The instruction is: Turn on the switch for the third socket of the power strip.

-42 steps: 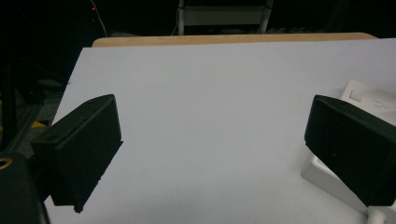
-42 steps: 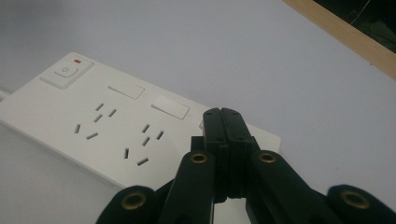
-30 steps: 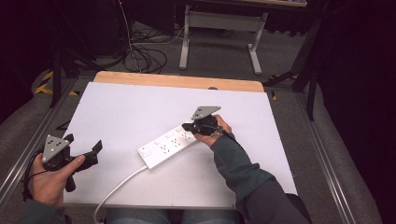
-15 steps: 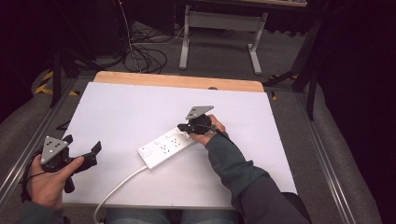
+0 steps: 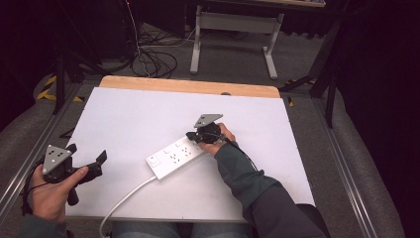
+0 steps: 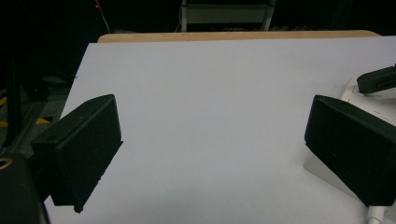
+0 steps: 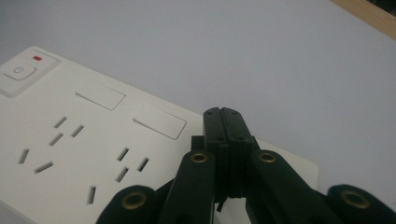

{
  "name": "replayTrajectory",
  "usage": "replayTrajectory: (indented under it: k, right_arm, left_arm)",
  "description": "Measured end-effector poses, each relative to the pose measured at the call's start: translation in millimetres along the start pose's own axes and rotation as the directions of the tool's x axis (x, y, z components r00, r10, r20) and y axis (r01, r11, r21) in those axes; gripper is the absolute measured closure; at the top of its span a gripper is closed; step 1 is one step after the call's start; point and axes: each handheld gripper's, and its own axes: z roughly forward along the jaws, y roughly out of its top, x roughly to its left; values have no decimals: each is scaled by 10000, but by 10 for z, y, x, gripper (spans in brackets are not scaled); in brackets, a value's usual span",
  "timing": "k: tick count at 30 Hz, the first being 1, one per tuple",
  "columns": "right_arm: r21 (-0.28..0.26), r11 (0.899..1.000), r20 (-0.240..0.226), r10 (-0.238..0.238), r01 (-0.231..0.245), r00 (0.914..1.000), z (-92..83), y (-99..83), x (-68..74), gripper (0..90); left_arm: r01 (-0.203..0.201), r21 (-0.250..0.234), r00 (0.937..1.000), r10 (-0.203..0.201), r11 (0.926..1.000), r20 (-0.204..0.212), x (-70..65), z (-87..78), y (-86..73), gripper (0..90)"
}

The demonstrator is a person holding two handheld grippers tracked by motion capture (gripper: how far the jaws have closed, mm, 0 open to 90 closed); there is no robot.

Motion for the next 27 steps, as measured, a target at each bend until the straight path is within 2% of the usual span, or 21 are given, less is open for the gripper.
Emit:
replayTrajectory:
  k: [3,5,8,10,17,22,27]
  right_arm:
    - [-59,10000,75,-47,48,10000,14,-1,23,900]
    - [-138,9999,-126,88,-89,9999,42,-19,49,900]
    - [-5,9997,135,-257,258,9996,50,7,87,900]
    - [-112,9999,55,-49,50,10000,48,-8,74,900]
    - [-176,9998,181,-49,52,9998,46,-12,77,900]
    - [-645,9979,374,-29,54,9993,-52,18,47,900]
    - [-567,9984,569,52,-20,9984,-119,2,16,900]
  left_arm:
    - [-13,3,10000,13,10000,-17,-2,1,0,44]
    - [17,6,10000,-17,10000,9,-7,2,0,45]
    - [34,4,10000,-34,10000,73,-11,1,-1,45]
    - [34,2,10000,-34,10000,54,-10,-1,-1,45]
    - [17,1,10000,-17,10000,70,-5,4,2,45]
    - [-2,-18,9999,2,10000,148,-14,24,8,45]
    - [-14,-31,9998,15,10000,179,-25,32,17,45]
